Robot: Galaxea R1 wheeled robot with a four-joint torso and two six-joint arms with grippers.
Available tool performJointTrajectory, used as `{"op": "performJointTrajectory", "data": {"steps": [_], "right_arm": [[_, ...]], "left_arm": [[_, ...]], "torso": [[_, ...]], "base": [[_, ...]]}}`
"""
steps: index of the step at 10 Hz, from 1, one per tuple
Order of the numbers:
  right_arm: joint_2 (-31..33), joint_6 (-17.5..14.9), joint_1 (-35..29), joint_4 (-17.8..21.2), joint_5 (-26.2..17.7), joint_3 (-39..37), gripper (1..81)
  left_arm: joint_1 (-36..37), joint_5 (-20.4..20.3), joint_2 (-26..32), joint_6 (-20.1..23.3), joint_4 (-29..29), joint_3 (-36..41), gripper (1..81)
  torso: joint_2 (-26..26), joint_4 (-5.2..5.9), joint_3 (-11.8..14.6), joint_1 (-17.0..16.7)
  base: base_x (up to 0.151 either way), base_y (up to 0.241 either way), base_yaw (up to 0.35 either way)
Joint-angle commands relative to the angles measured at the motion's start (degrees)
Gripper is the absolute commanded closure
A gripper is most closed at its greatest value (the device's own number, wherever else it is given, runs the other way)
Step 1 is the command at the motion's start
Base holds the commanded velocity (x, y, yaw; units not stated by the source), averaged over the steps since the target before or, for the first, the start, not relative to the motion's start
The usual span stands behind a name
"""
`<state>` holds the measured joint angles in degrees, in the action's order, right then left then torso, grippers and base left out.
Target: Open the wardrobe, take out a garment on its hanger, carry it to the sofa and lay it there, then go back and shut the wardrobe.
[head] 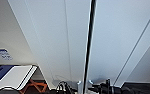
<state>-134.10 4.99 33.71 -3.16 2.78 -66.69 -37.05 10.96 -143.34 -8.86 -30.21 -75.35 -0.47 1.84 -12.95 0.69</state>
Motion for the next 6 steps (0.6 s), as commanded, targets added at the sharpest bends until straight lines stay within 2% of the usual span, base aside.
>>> {"op": "performJointTrajectory", "data": {"steps": [1, 6], "right_arm": [[0.3, 0.5, -5.6, -0.6, -2.0, 6.3, 1.0], [-1.0, 0.2, -3.9, -2.5, -2.0, 7.1, 1.0]], "left_arm": [[4.4, -7.3, -0.5, 1.0, 0.8, 15.7, 1.0], [3.5, -7.3, 6.7, 1.0, 0.8, 21.6, 1.0]], "torso": [[0.0, 0.00, 0.0, 0.0], [0.0, 0.00, 0.0, 0.0]], "base": [[0.000, 0.000, 0.000], [0.000, 0.000, 0.000]]}}
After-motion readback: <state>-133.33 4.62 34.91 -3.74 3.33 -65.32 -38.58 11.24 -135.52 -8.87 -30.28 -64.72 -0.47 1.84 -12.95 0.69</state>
